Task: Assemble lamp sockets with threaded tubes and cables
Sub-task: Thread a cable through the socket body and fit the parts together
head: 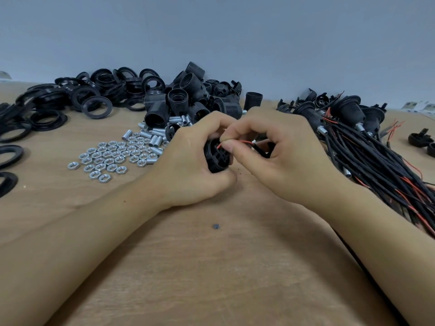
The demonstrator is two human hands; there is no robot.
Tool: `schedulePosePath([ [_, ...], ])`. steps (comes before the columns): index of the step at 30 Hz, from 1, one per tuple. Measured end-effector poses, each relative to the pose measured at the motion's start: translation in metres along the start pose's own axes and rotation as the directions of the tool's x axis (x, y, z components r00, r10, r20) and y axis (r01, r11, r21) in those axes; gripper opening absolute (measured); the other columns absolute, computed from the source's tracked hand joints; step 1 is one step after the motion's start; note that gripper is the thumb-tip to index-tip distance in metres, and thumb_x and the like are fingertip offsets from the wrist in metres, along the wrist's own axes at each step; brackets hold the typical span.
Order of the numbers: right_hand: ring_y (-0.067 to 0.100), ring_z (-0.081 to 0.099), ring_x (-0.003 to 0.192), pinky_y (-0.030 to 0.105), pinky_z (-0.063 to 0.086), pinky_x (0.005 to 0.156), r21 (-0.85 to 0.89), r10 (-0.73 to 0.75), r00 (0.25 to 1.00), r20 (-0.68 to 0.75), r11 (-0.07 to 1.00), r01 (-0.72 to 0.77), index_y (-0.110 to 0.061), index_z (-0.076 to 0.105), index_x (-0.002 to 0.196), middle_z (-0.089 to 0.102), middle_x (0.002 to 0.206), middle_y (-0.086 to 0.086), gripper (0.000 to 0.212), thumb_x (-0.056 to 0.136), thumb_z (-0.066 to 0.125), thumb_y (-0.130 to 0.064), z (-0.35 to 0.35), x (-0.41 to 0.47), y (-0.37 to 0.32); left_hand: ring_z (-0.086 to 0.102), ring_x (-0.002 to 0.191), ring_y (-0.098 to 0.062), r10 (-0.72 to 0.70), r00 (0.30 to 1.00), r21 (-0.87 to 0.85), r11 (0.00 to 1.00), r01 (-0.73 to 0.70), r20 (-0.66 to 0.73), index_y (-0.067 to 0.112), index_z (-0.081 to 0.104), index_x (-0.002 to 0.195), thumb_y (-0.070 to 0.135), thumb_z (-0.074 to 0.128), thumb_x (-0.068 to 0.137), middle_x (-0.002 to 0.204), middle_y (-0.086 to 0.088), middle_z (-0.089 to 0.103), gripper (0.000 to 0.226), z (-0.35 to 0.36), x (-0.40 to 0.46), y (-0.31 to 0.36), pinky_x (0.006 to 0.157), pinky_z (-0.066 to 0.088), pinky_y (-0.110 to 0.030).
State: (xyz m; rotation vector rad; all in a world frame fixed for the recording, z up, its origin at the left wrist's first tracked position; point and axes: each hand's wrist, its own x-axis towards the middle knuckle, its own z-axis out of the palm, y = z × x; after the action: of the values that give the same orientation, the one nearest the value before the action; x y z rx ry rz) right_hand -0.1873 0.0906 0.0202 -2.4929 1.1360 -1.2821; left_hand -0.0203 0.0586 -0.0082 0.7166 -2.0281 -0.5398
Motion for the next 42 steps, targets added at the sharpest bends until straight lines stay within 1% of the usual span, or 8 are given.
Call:
schedulePosePath([
  [4,0.007,0.055,0.074,0.014,0.039,0.07,0.008,0.004,1.0,-0.001,1.0,-0.004,-0.008,0.069,0.087,0.06,0.078,-0.005,0.002,0.087,0.067,-0.008,-0.001,0.0,0.003,0.067,0.075,-0.027,-0.023,1.0,-0.017,1.0,0.023,-0.006,0.018,0.057,0.113,0.0,0.068,0.07,0.088,-0.004,0.071,0.048,-0.001,0.001,-0.002,0.065,0.049,-0.045],
  [9,0.007,0.055,0.073,0.019,0.044,0.066,-0.011,-0.003,1.0,0.0,1.0,0.003,-0.008,0.07,0.09,0.062,0.079,-0.004,0.003,0.088,0.067,-0.009,0.003,0.001,0.003,0.063,0.069,-0.023,-0.035,0.999,0.001,0.999,0.035,0.004,0.023,0.057,0.112,0.001,0.066,0.067,0.085,-0.003,0.069,0.05,-0.004,0.001,-0.002,0.059,0.047,-0.038],
  [13,0.008,0.056,0.074,0.016,0.044,0.066,0.001,0.006,0.999,-0.045,1.0,-0.006,-0.007,0.071,0.088,0.062,0.079,-0.003,0.003,0.087,0.068,-0.009,0.004,0.0,0.0,0.066,0.073,-0.027,-0.044,0.999,-0.011,0.999,0.044,-0.004,0.022,0.057,0.113,0.003,0.066,0.067,0.088,-0.003,0.07,0.05,-0.005,0.001,0.0,0.061,0.049,-0.041],
  [19,0.012,0.056,0.071,0.014,0.042,0.063,-0.058,-0.032,0.997,-0.075,0.998,0.028,-0.007,0.07,0.084,0.062,0.076,-0.002,0.002,0.085,0.069,-0.007,0.007,0.001,-0.003,0.066,0.07,-0.031,-0.035,0.999,-0.039,0.999,0.036,0.007,0.026,0.055,0.113,0.001,0.069,0.069,0.088,0.0,0.071,0.053,-0.004,0.001,0.002,0.059,0.048,-0.043],
  [25,0.011,0.058,0.071,0.017,0.044,0.064,0.023,0.027,0.998,-0.058,0.999,-0.026,-0.008,0.07,0.085,0.064,0.076,-0.002,0.002,0.086,0.069,-0.008,0.008,0.0,-0.004,0.067,0.072,-0.026,-0.023,1.0,-0.022,0.999,0.023,-0.009,0.021,0.057,0.114,-0.001,0.071,0.069,0.088,0.001,0.071,0.052,-0.004,0.001,0.001,0.062,0.05,-0.041],
  [30,0.014,0.058,0.068,0.017,0.044,0.061,0.017,0.008,1.0,-0.023,1.0,-0.007,-0.006,0.069,0.082,0.064,0.074,0.001,0.004,0.085,0.068,-0.005,0.011,-0.001,-0.006,0.062,0.065,-0.018,0.002,1.0,0.037,0.999,-0.002,0.008,0.018,0.058,0.112,-0.004,0.072,0.071,0.08,0.005,0.069,0.049,-0.004,-0.001,-0.001,0.059,0.047,-0.025],
  [36,0.011,0.055,0.071,0.015,0.042,0.064,-0.012,-0.038,0.998,0.049,0.999,0.039,-0.005,0.07,0.083,0.063,0.076,0.0,0.002,0.085,0.07,-0.005,0.007,-0.001,-0.004,0.061,0.068,-0.019,0.015,0.999,0.082,0.996,-0.019,0.045,0.022,0.059,0.109,0.002,0.068,0.066,0.081,0.005,0.066,0.048,-0.005,-0.003,-0.003,0.063,0.047,-0.035],
  [42,0.009,0.058,0.077,0.011,0.042,0.069,0.106,0.1,0.986,0.134,0.988,-0.114,-0.009,0.066,0.092,0.062,0.084,-0.008,0.007,0.087,0.068,-0.005,0.004,0.0,-0.001,0.058,0.064,-0.018,-0.033,0.998,0.07,0.997,0.029,0.062,0.015,0.058,0.111,0.005,0.069,0.072,0.079,0.006,0.067,0.042,-0.006,0.001,-0.006,0.06,0.046,-0.034],
])
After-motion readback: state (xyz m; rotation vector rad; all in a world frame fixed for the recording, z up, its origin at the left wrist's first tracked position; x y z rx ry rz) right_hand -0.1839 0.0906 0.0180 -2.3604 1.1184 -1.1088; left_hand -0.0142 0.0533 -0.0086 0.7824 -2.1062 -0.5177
